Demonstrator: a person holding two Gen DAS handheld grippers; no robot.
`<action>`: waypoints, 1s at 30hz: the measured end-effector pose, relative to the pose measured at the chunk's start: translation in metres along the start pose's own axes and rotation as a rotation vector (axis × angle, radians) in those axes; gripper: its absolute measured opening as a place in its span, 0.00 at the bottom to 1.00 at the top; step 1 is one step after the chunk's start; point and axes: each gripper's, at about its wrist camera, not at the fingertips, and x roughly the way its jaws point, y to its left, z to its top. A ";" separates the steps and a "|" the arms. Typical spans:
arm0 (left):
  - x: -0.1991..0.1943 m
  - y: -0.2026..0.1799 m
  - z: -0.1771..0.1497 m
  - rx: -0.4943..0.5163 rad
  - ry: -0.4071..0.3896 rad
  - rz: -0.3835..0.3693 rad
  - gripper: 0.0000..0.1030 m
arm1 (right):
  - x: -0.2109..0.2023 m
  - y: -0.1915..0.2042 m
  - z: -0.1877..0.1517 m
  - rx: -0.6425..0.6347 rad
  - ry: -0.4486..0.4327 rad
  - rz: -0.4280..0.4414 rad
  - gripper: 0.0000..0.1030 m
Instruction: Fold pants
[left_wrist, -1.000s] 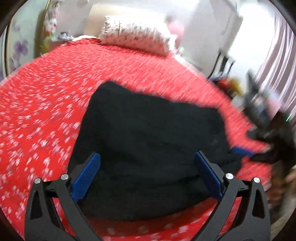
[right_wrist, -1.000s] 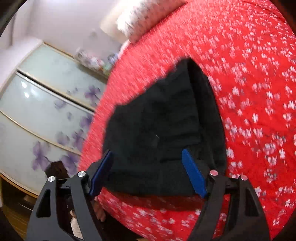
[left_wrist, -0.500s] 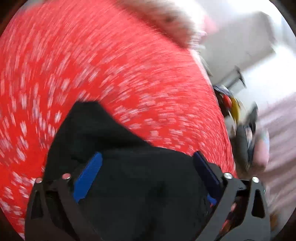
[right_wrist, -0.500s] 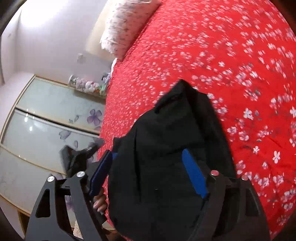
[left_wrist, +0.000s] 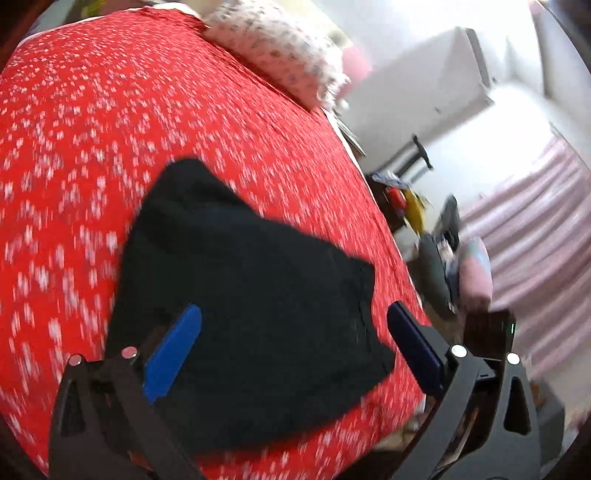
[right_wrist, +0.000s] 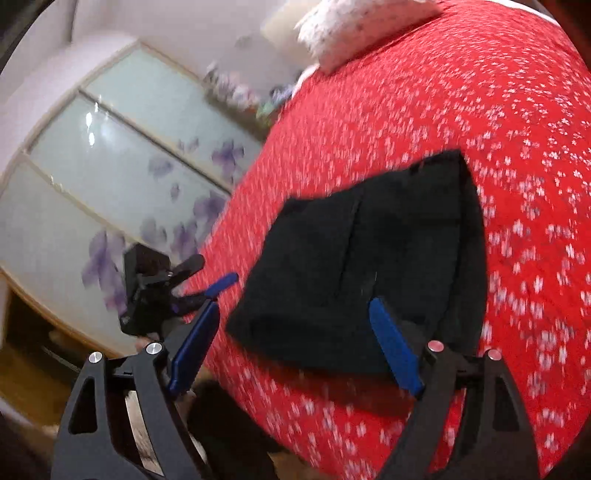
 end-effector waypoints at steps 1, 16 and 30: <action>0.005 0.005 -0.013 0.009 0.009 0.031 0.98 | 0.009 -0.005 -0.003 0.019 0.048 -0.040 0.84; -0.023 0.022 -0.038 0.051 -0.215 0.146 0.98 | -0.016 -0.070 0.017 0.246 -0.162 -0.227 0.83; -0.020 0.037 -0.042 0.027 -0.155 0.199 0.98 | 0.037 -0.068 0.020 0.215 -0.033 -0.306 0.82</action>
